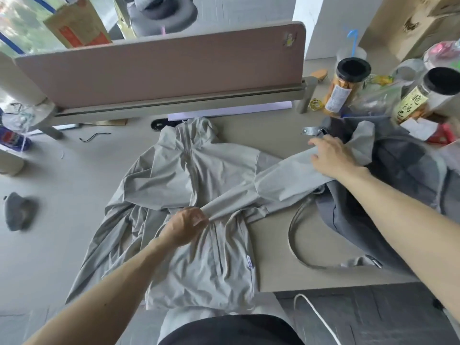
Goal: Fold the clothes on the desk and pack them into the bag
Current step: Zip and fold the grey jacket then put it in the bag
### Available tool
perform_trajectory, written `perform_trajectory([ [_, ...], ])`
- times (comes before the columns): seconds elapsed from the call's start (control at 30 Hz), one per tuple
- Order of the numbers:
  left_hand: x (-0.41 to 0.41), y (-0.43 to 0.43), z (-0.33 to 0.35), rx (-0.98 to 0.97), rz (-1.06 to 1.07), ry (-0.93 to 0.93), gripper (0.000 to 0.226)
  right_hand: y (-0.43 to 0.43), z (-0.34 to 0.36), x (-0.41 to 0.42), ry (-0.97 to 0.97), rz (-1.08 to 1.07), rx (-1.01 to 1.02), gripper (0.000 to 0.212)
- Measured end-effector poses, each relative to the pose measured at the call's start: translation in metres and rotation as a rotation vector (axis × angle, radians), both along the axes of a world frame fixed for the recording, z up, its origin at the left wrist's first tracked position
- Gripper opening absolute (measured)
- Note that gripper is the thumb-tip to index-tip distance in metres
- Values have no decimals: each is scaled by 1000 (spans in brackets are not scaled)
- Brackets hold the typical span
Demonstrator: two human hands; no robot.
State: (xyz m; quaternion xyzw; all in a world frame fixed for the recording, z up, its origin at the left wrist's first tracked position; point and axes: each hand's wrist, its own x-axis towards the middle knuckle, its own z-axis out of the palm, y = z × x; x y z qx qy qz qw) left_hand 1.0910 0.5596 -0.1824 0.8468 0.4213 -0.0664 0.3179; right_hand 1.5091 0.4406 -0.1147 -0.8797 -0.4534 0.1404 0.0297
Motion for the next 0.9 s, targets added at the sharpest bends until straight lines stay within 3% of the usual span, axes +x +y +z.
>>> perform_trajectory([
  [0.1, -28, 33, 8, 91, 149, -30, 24, 20, -15, -67, 90, 127, 42, 39],
  [0.23, -81, 76, 8, 146, 348, 73, 25, 52, -46, -148, 228, 222, 41, 45],
  [0.43, -161, 136, -12, 1, 577, 184, 64, 96, -84, -253, 355, 309, -28, 55],
  [0.57, -185, 169, -26, -120, 625, 181, 105, 116, -103, -288, 383, 227, -119, 68],
  [0.63, -192, 186, -38, -174, 609, 219, 111, 122, -111, -298, 386, 148, -154, 74],
  [0.67, -193, 192, -41, -207, 583, 237, 102, 123, -115, -302, 377, 113, -146, 76],
  [0.8, -190, 212, -48, -249, 430, 238, 23, 125, -129, -311, 297, 60, -109, 79],
  [0.87, -195, 225, -44, -220, 425, 215, 5, 128, -129, -311, 284, 55, -123, 79],
  [0.9, -199, 234, -40, -186, 433, 202, 7, 129, -130, -310, 258, 69, -122, 79],
])
